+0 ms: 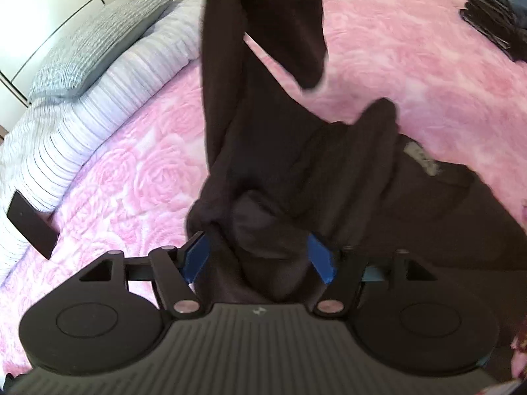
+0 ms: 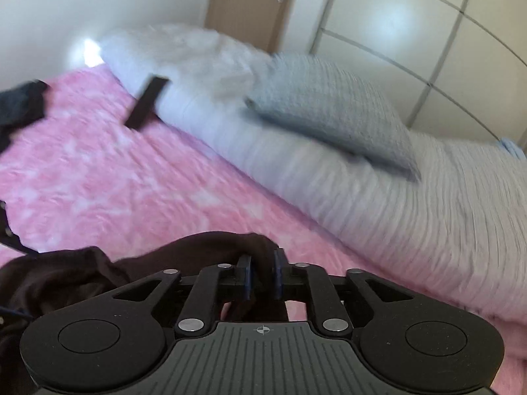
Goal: Fold clothes
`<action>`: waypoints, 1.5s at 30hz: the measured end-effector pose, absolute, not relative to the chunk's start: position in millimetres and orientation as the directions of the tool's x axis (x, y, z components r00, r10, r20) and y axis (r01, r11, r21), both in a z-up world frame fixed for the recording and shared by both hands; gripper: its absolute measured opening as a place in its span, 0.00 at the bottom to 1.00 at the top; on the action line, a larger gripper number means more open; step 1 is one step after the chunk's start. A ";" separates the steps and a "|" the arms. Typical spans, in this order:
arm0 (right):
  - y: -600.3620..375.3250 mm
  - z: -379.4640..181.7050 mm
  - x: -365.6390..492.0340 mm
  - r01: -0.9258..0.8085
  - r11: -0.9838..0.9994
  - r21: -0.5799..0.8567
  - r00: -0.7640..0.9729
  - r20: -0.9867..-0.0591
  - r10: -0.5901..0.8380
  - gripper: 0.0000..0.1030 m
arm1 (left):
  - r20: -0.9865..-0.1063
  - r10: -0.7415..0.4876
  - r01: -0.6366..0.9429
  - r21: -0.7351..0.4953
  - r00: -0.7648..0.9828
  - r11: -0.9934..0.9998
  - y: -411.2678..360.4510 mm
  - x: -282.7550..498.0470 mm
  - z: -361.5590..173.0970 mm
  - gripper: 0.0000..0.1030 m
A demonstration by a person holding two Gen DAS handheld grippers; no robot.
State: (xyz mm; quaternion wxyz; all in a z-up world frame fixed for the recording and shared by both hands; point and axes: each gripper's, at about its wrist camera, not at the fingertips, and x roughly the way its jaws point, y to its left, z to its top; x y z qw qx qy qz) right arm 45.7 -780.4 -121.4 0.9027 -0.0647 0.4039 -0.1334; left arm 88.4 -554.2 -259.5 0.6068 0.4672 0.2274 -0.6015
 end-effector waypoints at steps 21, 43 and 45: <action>-670.3 -271.4 -187.5 0.791 0.510 0.337 0.431 -0.899 -0.074 0.17 | -0.897 -0.440 0.928 0.204 0.050 -0.312 -716.6 134.4 -347.4 0.08; -628.8 -250.8 -170.6 0.722 0.630 0.285 0.437 -0.894 -0.097 0.17 | -0.872 -0.305 0.923 0.369 0.384 0.107 -555.7 239.1 -307.1 0.13; -626.5 -248.1 -169.8 0.753 0.638 0.159 0.367 -0.907 -0.207 0.17 | -0.854 -0.333 0.916 0.388 0.400 0.103 -549.4 229.8 -300.1 0.17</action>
